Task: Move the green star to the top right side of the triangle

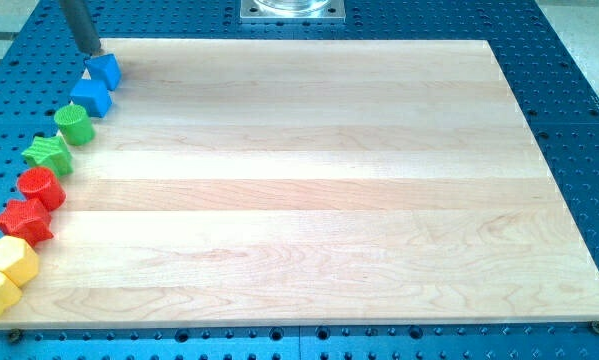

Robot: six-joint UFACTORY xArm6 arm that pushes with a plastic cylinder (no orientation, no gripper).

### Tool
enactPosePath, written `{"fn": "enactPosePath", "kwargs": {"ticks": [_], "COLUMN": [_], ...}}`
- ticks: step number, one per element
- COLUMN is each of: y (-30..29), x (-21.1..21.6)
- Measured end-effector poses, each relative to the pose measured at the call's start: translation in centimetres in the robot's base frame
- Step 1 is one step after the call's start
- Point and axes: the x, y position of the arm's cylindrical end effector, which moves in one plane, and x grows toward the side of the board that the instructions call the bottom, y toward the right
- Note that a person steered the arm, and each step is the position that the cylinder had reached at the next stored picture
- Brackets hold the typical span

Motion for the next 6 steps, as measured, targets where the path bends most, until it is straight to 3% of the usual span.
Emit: {"fn": "enactPosePath", "kwargs": {"ticks": [1, 3, 6], "y": [0.0, 0.1, 0.6], "x": [0.5, 5.8, 16.6]}}
